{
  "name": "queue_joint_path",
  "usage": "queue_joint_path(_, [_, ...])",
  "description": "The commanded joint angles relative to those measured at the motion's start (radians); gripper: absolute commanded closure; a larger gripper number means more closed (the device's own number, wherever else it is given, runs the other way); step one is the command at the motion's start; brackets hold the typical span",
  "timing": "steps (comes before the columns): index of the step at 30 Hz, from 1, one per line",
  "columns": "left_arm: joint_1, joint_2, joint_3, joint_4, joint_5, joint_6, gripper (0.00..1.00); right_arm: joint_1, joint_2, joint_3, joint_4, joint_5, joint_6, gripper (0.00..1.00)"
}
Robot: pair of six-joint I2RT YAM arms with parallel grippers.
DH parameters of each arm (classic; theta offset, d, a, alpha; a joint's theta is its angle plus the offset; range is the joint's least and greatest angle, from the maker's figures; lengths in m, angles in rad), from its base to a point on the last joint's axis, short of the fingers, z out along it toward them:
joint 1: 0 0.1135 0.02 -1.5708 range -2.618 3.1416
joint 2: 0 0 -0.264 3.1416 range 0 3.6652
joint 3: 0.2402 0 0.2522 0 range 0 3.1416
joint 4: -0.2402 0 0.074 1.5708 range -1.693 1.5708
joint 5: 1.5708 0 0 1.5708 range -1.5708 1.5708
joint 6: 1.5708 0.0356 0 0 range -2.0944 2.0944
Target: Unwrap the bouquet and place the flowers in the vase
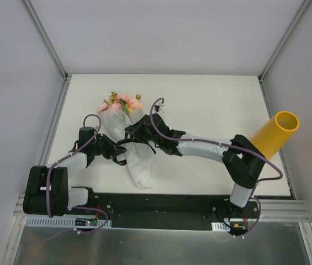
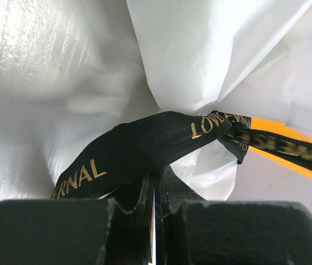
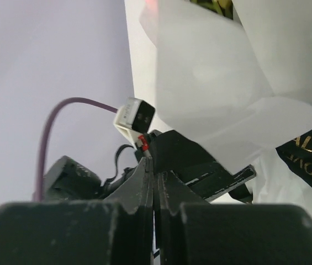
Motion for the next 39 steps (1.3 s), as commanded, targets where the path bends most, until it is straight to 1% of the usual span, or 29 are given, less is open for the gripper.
queue_joint_path(1, [-0.008, -0.022, 0.018, -0.048, -0.045, 0.035, 1.00, -0.028, -0.148, 0.002, -0.027, 0.022, -0.071, 1.00])
queue_joint_path(6, [-0.008, -0.028, 0.029, -0.088, -0.066, 0.052, 1.00, -0.066, -0.237, 0.005, -0.129, 0.031, -0.159, 1.00])
queue_joint_path(11, [-0.008, -0.008, 0.039, -0.121, -0.072, 0.059, 1.00, -0.115, -0.343, -0.004, -0.222, 0.092, -0.275, 1.00])
queue_joint_path(16, [-0.009, -0.019, 0.056, -0.156, -0.068, 0.078, 1.00, -0.192, -0.461, 0.016, -0.382, 0.178, -0.412, 1.00])
queue_joint_path(20, [-0.009, -0.036, 0.061, -0.173, -0.086, 0.087, 1.00, -0.256, -0.537, 0.000, -0.429, 0.215, -0.482, 1.00])
queue_joint_path(24, [-0.009, -0.024, 0.065, -0.190, -0.089, 0.101, 1.00, -0.292, -0.569, -0.012, -0.462, 0.220, -0.527, 1.00])
queue_joint_path(27, [-0.008, -0.017, 0.067, -0.206, -0.097, 0.111, 1.00, -0.304, -0.592, -0.007, -0.488, 0.253, -0.555, 1.00])
queue_joint_path(34, [-0.009, -0.017, 0.088, -0.249, -0.106, 0.130, 1.00, -0.341, -0.635, 0.072, -0.537, 0.353, -0.670, 1.00])
queue_joint_path(39, [-0.008, -0.022, 0.104, -0.262, -0.100, 0.136, 1.00, -0.373, -0.632, 0.106, -0.571, 0.387, -0.705, 1.00])
